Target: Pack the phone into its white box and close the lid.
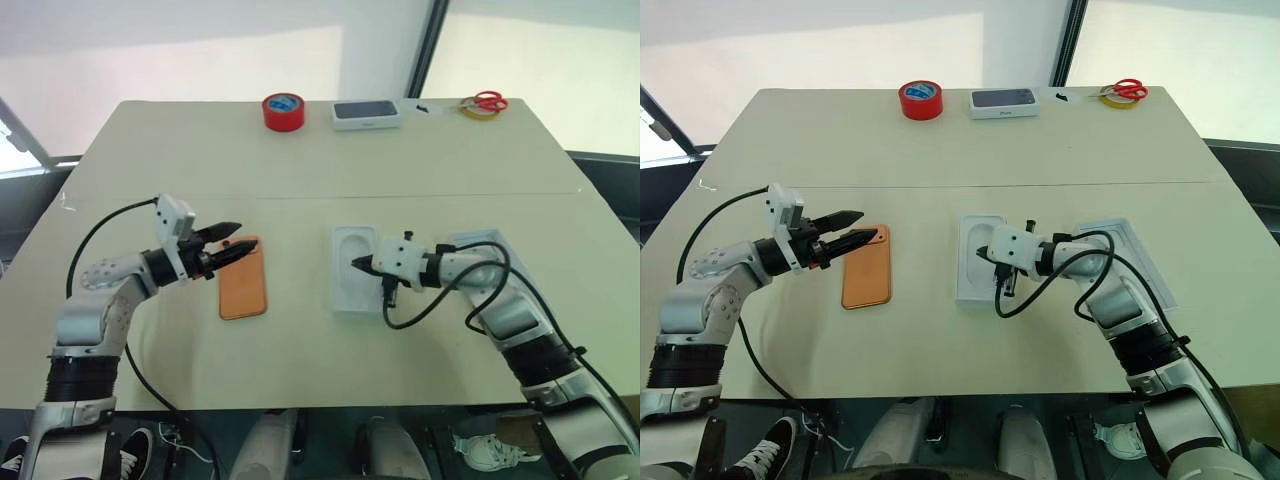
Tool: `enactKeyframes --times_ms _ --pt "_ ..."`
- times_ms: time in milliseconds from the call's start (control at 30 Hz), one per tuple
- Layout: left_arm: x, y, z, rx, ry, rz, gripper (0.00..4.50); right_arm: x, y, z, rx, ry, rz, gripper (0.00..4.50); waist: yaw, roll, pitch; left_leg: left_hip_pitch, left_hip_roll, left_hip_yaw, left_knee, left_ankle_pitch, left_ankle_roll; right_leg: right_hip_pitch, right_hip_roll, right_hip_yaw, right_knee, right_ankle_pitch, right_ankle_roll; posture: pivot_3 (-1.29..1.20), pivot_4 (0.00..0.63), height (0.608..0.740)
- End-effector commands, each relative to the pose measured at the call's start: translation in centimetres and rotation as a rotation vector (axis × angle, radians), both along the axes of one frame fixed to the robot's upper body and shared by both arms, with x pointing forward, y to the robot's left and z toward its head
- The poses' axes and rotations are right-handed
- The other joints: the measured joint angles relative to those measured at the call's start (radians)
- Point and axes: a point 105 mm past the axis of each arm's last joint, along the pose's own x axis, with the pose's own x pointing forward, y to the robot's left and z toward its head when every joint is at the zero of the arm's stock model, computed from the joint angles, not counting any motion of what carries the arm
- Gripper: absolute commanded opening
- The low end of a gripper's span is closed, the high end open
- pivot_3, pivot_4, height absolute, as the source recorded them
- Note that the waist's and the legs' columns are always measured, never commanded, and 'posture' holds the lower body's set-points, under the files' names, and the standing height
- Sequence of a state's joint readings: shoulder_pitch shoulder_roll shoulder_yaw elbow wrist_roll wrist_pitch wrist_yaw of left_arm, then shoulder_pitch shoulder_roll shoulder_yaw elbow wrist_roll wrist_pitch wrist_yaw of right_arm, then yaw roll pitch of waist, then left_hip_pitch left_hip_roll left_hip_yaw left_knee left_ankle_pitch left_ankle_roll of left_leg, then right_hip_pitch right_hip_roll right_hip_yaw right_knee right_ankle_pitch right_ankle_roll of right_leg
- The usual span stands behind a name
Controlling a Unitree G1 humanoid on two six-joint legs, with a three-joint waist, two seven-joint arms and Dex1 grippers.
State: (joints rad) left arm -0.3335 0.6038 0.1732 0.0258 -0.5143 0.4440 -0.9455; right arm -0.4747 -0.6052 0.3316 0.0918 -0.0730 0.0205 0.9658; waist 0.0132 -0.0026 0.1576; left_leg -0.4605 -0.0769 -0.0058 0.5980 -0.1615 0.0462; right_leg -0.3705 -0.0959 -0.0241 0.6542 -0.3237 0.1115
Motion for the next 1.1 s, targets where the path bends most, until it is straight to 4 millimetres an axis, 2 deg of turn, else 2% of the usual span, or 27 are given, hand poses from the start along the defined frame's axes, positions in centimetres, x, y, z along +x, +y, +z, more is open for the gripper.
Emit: enactKeyframes --times_ms 33,233,333,433,500,600,700,767,867,933,1100 --pt "-0.4 0.0 1.2 0.002 -0.063 0.006 2.91 -2.2 0.3 0.3 0.003 0.056 0.124 0.09 -0.002 0.000 0.000 0.000 0.000 0.000 0.000 0.000 0.000 0.000 0.000 0.000 0.000 0.000 0.000 0.00 0.150 0.738" --pt "-0.4 0.2 0.9 0.007 -0.042 0.023 2.91 -2.4 0.4 0.5 0.000 0.079 0.153 0.09 -0.004 0.000 0.000 0.001 0.000 0.000 0.000 0.000 0.000 0.001 0.000 0.000 0.001 0.000 0.000 0.00 0.150 0.738" --pt "-0.4 0.6 0.7 -0.047 0.056 0.039 2.91 -0.4 0.5 1.3 0.019 -0.013 0.091 0.09 -0.004 0.000 0.000 0.001 0.000 0.000 0.000 0.000 0.000 0.000 0.000 0.000 0.001 0.000 0.000 0.00 0.150 0.738" --pt "-0.3 2.3 -0.6 -0.088 0.239 0.108 2.91 1.3 1.9 4.1 0.149 -0.090 0.037 0.09 -0.010 0.000 0.000 0.001 0.001 0.000 0.000 0.001 -0.001 0.000 0.001 0.000 0.002 0.000 0.000 0.00 0.150 0.738" --pt "-0.4 3.7 -0.9 -0.183 0.367 0.153 2.91 1.9 3.3 5.8 0.222 -0.120 0.029 0.09 -0.017 0.000 0.000 0.001 0.001 0.000 0.000 0.001 -0.002 -0.002 0.002 0.001 0.004 0.000 0.000 0.00 0.150 0.738" --pt "-0.3 5.3 -1.2 -0.258 0.460 0.223 2.91 2.2 5.0 7.0 0.261 -0.128 0.034 0.09 -0.024 0.000 0.000 0.001 0.001 -0.001 -0.001 0.003 -0.003 -0.003 0.003 0.001 0.006 0.000 0.000 0.00 0.150 0.738" --pt "0.0 7.0 -1.9 -0.286 0.506 0.331 2.91 2.3 7.6 7.1 0.245 -0.133 0.054 0.09 -0.025 -0.001 0.000 0.001 0.001 -0.001 -0.001 0.003 -0.004 -0.003 0.003 0.001 0.007 0.000 0.000 0.00 0.150 0.738" --pt "-0.2 7.1 -2.5 -0.322 0.564 0.342 2.91 2.3 9.4 6.7 0.211 -0.134 0.082 0.09 -0.026 -0.001 0.000 0.002 0.001 -0.001 -0.001 0.005 -0.007 -0.003 0.003 0.001 0.008 0.000 0.000 0.00 0.150 0.738" --pt "-0.6 6.2 -2.8 -0.330 0.597 0.317 2.91 2.3 11.6 6.2 0.164 -0.135 0.114 0.09 -0.025 -0.001 0.000 0.001 0.001 -0.001 -0.001 0.005 -0.008 -0.004 0.002 0.001 0.009 0.000 0.000 0.00 0.150 0.738" --pt "-1.2 5.5 -3.8 -0.317 0.676 0.301 2.91 2.2 12.8 5.3 0.098 -0.100 0.135 0.09 -0.026 -0.001 0.000 0.001 0.001 -0.001 -0.001 0.005 -0.008 -0.004 0.002 0.001 0.009 0.000 0.000 0.00 0.150 0.738" --pt "-2.3 4.5 -5.7 -0.240 0.756 0.295 2.91 1.7 13.8 2.5 -0.051 -0.044 0.162 0.09 -0.026 -0.002 0.000 0.002 0.001 -0.001 -0.001 0.006 -0.009 -0.004 0.002 0.001 0.010 0.000 0.000 0.00 0.150 0.738"
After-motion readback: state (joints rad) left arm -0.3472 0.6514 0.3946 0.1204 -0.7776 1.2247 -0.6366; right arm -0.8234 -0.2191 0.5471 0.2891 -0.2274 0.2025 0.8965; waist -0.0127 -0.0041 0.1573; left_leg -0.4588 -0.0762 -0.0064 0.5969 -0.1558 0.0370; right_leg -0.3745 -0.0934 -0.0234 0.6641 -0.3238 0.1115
